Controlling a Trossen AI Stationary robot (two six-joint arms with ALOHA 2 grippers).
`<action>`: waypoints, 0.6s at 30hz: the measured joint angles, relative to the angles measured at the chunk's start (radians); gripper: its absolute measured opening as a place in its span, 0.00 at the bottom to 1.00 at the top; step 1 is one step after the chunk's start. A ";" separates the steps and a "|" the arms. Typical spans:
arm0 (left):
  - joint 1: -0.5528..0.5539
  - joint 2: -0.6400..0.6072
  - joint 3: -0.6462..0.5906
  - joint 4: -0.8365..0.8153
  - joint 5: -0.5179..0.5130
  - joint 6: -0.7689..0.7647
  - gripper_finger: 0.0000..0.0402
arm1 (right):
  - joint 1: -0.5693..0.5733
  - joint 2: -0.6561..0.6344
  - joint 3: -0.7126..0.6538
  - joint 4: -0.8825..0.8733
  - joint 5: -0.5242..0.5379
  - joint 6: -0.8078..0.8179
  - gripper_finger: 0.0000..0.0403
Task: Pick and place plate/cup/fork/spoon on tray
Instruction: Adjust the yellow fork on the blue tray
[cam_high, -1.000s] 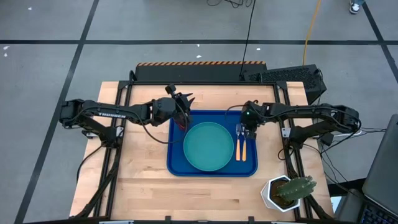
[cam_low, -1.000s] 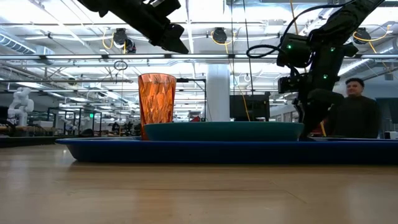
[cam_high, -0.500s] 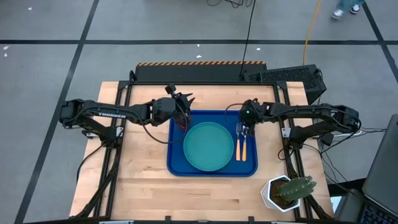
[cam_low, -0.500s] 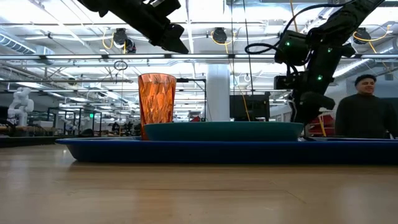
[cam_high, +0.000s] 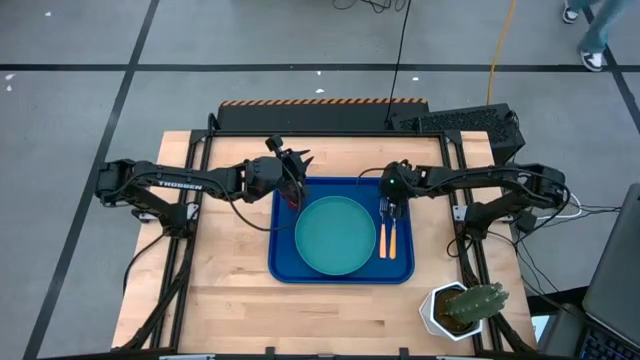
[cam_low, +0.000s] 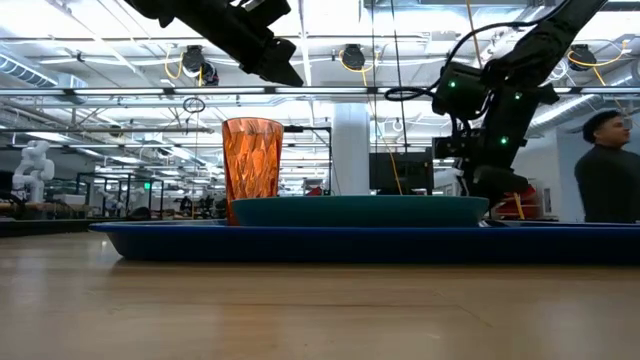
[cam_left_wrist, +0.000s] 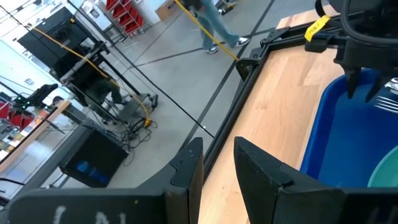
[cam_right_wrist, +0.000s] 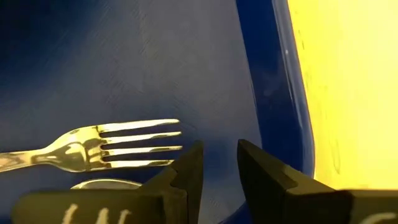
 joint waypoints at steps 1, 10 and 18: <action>0.000 0.000 0.000 0.000 0.000 0.002 0.24 | 0.000 0.007 0.000 0.007 0.001 -0.004 0.22; 0.000 0.000 0.000 -0.001 -0.008 0.005 0.24 | 0.000 0.018 0.000 0.037 -0.006 -0.014 0.22; 0.000 0.000 0.000 0.000 -0.010 0.006 0.24 | 0.001 0.017 0.000 0.044 -0.057 -0.010 0.22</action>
